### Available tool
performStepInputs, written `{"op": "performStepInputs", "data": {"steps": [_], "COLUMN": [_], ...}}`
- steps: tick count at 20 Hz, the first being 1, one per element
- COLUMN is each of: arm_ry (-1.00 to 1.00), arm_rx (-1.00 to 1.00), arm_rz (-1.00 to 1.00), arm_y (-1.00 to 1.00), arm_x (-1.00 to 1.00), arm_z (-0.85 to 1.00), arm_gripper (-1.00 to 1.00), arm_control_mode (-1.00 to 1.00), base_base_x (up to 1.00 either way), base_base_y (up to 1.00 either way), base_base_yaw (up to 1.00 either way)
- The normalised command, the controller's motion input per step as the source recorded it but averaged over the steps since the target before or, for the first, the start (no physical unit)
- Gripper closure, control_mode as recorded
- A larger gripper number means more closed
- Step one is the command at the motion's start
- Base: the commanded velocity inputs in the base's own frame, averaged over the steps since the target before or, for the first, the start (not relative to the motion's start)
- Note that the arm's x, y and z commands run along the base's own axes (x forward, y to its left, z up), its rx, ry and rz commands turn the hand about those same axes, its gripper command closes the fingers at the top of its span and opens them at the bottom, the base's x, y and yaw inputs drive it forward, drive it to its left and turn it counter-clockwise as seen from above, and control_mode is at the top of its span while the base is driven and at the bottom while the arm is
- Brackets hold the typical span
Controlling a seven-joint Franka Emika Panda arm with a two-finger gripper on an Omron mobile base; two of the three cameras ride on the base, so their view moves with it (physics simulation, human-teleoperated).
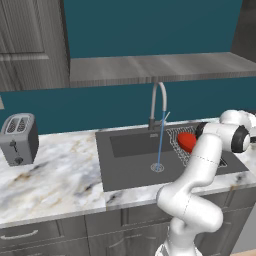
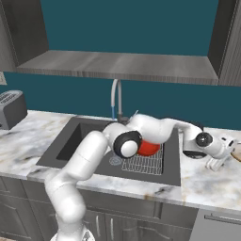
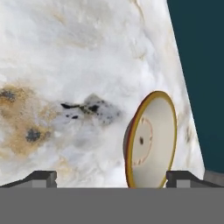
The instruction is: Rinse each bowl for a few seconds and place them down in the sink or on the counter.
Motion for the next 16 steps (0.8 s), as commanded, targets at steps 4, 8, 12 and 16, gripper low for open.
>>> {"op": "performStepInputs", "data": {"steps": [4,8,12,16], "arm_ry": [0.09,0.09,0.09,0.07], "arm_rx": [0.0,0.0,0.0,0.03], "arm_rz": [0.07,0.07,0.06,0.03], "arm_y": [-0.16,-0.14,-0.17,-0.32], "arm_x": [0.3,0.31,0.32,0.16], "arm_z": [0.0,0.0,0.0,0.0], "arm_gripper": [-1.0,-1.0,-1.0,-1.0], "arm_control_mode": [-1.0,-1.0,-1.0,-1.0], "base_base_x": [0.0,0.0,0.0,0.0], "base_base_y": [0.0,0.0,0.0,0.0], "base_base_yaw": [0.0,0.0,0.0,0.0]}}
